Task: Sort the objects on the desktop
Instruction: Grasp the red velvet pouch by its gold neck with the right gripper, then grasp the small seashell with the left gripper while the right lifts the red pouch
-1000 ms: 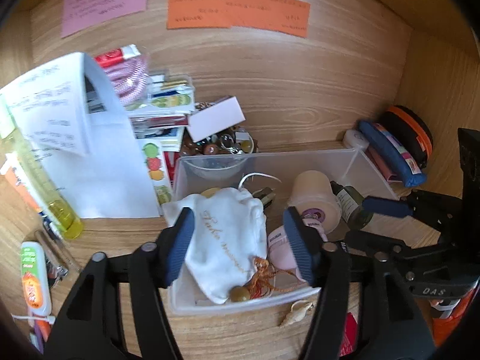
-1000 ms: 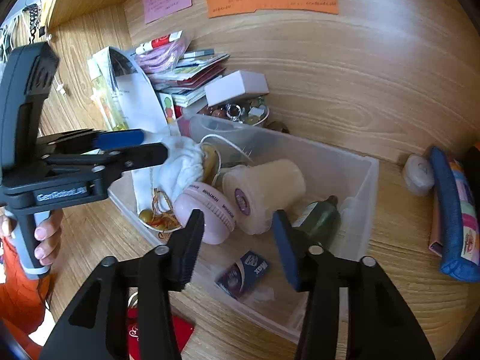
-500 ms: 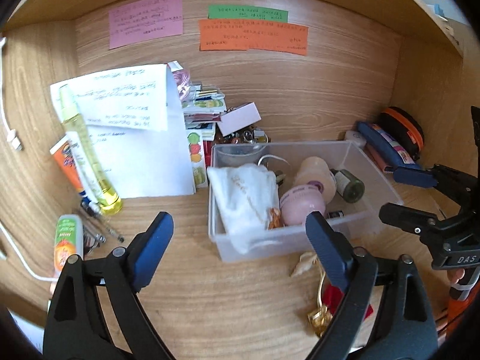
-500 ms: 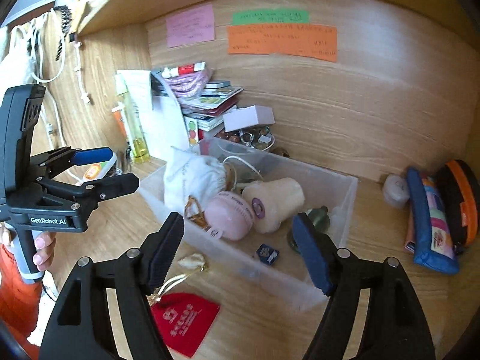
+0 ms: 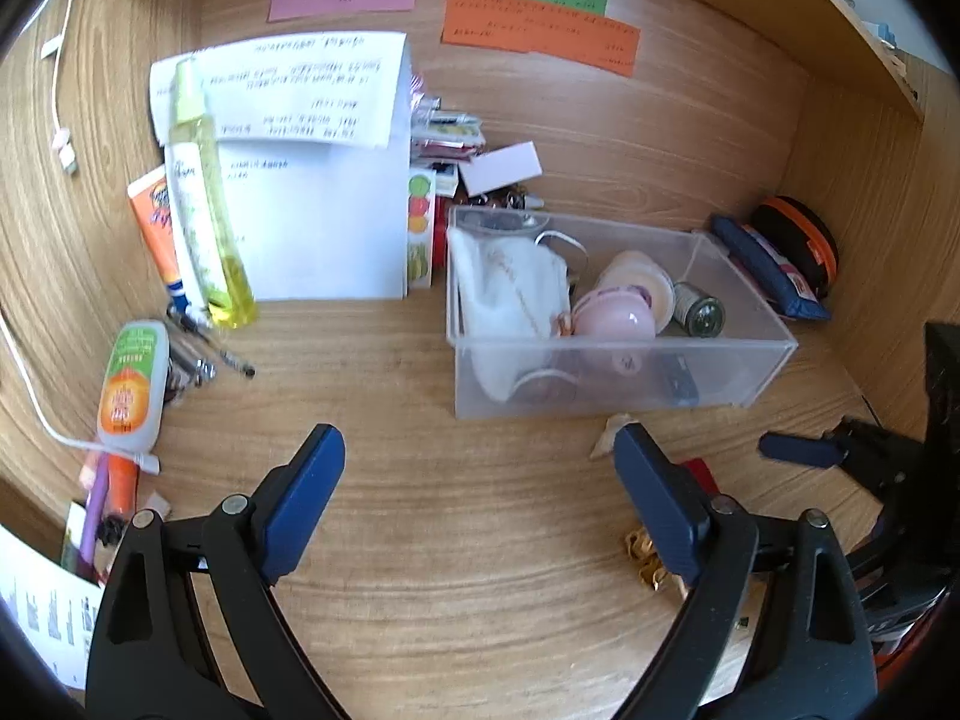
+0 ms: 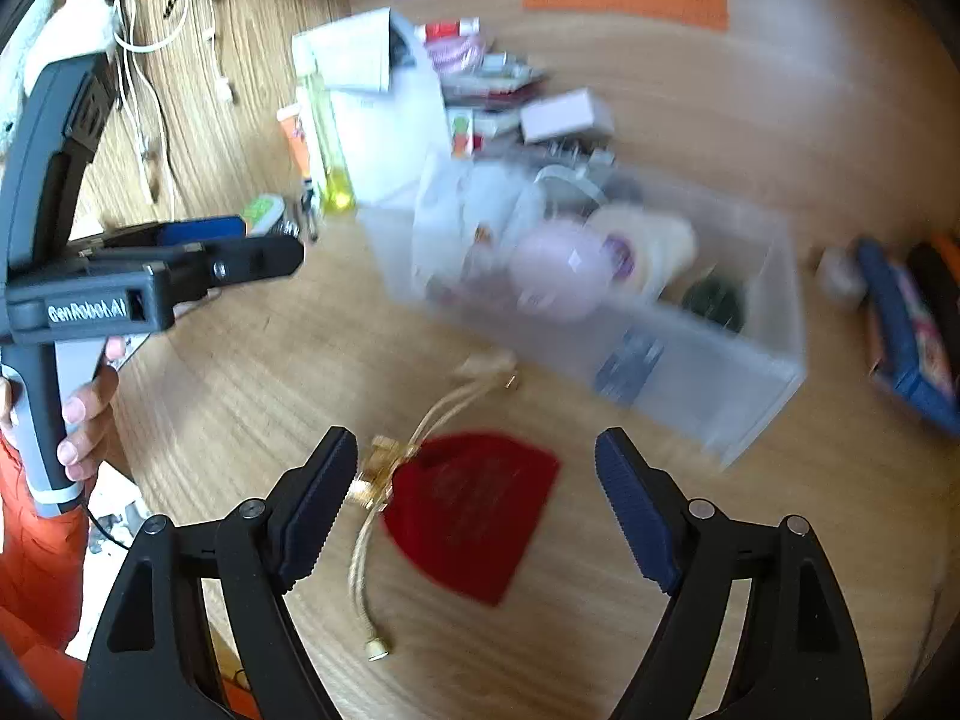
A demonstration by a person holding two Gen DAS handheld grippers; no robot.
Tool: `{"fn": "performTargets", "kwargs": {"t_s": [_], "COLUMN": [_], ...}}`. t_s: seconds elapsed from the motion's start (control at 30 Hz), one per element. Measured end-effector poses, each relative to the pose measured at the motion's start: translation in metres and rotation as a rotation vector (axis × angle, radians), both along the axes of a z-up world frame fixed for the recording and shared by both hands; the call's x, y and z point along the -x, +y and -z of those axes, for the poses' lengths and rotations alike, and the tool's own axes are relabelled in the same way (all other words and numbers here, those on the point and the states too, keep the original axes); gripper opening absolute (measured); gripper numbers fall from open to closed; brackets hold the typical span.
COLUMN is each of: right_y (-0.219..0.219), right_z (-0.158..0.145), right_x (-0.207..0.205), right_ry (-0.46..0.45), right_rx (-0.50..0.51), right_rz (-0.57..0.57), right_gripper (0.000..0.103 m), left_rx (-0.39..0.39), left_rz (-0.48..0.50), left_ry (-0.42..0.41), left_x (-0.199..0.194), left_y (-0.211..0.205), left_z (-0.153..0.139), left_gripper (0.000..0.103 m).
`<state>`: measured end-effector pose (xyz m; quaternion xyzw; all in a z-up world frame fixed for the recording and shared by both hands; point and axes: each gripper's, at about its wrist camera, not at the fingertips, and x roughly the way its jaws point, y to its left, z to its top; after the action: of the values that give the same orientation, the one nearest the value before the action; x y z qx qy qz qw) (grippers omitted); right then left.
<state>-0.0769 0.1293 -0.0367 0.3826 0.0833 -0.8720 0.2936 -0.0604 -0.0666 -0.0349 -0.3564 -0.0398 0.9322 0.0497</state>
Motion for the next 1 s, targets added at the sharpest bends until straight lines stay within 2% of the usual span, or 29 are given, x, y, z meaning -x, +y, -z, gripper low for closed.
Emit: {"fn": "performTargets", "kwargs": {"t_s": [0.17,0.33,0.53,0.6,0.8,0.87,1.0], "right_y": [-0.01,-0.021,-0.026,-0.027,-0.033,-0.03,-0.019], "right_z": [0.022,0.033,0.042,0.041,0.035,0.031,0.024], "right_x": [-0.004,-0.001,0.006,0.006,0.003,0.006,0.009], "right_ry": [-0.065,-0.061,-0.076,-0.071,-0.043,-0.051,-0.078], "right_rx": [-0.016,-0.101,-0.106,-0.103,-0.126,-0.108,-0.037], "right_rz": [0.0,0.011,0.006,-0.004,-0.013,0.001,0.026], "right_gripper": [0.079,0.079,0.079,0.076,0.045,0.025,0.018], "left_rx": [-0.003,-0.002,-0.005,-0.01,-0.011,-0.012,-0.004], "left_rz": [0.018,0.034,0.028,0.027,0.029,0.033,0.053], "left_ry": [-0.01,0.002,-0.005,-0.011,-0.032,-0.039,-0.06], "left_x": [-0.009,-0.017,-0.019,-0.018,-0.012,-0.01,-0.002], "left_y": [0.0,0.002,-0.001,-0.002,0.0,0.002,0.011], "left_z": [0.006,0.006,0.011,0.013,0.02,0.021,0.025], "left_gripper": [0.092,0.092,0.092,0.092,0.092,0.092,0.092]}}
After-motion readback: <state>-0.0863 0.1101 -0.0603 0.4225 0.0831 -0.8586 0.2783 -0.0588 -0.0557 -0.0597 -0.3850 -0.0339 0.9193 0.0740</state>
